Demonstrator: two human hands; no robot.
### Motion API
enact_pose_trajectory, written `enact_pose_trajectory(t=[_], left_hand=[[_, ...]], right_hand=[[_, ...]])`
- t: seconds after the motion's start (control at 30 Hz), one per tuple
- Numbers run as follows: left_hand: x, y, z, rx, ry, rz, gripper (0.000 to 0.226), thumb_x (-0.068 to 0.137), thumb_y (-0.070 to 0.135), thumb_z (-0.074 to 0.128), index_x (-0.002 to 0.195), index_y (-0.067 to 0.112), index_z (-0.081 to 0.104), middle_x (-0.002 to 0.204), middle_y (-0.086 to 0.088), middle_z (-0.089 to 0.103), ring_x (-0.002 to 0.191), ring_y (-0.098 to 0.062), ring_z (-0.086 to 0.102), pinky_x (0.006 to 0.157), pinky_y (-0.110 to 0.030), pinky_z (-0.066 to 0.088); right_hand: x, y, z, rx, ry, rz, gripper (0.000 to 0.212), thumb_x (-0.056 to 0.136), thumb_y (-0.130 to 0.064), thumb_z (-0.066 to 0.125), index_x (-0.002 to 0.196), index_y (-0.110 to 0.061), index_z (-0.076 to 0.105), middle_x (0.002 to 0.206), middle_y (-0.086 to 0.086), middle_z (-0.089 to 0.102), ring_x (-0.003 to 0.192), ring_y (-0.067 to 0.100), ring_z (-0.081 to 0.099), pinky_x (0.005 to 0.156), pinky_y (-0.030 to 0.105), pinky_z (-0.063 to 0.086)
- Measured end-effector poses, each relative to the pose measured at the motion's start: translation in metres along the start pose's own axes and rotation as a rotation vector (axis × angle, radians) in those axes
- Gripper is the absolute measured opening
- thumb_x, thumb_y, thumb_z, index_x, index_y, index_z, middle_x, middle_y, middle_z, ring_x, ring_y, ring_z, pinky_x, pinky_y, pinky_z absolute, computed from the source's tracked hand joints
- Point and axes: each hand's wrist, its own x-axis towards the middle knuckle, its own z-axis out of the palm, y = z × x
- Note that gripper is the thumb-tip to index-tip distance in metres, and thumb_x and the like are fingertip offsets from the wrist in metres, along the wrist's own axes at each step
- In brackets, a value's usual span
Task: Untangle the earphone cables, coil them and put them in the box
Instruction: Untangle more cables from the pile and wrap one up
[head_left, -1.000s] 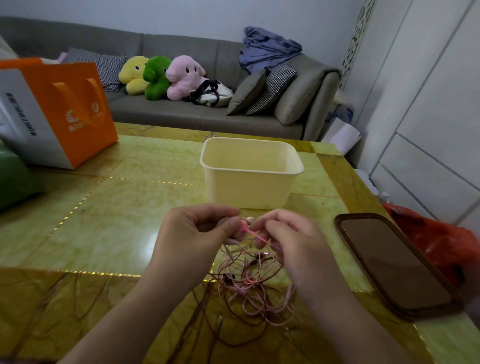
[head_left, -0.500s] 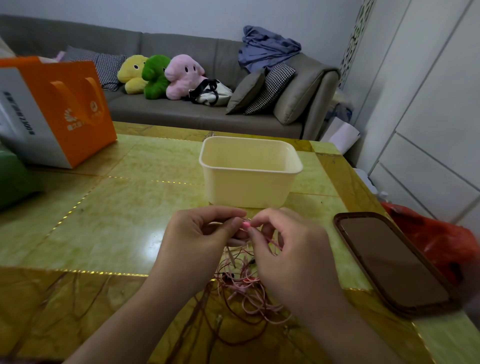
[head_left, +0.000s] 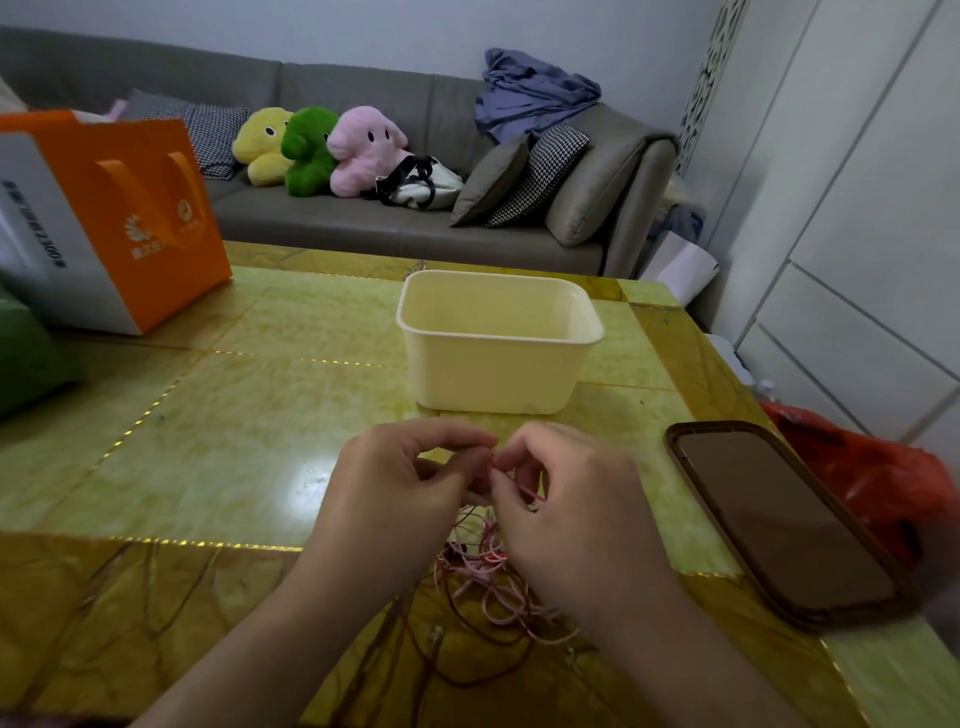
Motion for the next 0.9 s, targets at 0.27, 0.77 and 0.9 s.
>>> enact_pose_trajectory(t=[0.27,0.77,0.9], left_hand=[[0.000,-0.001,0.000,0.050,-0.068,0.071,0.027,0.095,0.004,0.073,0.091,0.029,0.083,0.072,0.002,0.079,0.070,-0.015,0.079,0.072,-0.054,0.064],[0.000,-0.006,0.003,-0.049,-0.067,0.130,0.027,0.090,0.002,0.078,0.095,0.027,0.085,0.080,-0.001,0.082,0.077,-0.023,0.080,0.074,-0.057,0.064],[-0.003,-0.004,0.009,-0.101,-0.004,0.122,0.023,0.088,0.007,0.081,0.089,0.030,0.083,0.080,-0.001,0.081,0.073,-0.029,0.079,0.070,-0.060,0.062]], right_hand=[[0.000,0.003,0.000,0.092,-0.027,0.100,0.021,0.088,-0.022,0.075,0.085,-0.029,0.055,0.066,-0.010,0.056,0.064,0.011,0.058,0.053,0.037,0.049],[0.004,0.009,-0.006,0.147,-0.050,0.143,0.017,0.087,-0.031,0.079,0.076,-0.023,0.068,0.055,-0.005,0.058,0.053,0.015,0.058,0.044,0.028,0.042],[0.002,0.009,-0.002,0.123,0.029,0.108,0.017,0.088,-0.033,0.075,0.079,-0.023,0.065,0.056,-0.006,0.056,0.054,0.017,0.056,0.048,0.044,0.049]])
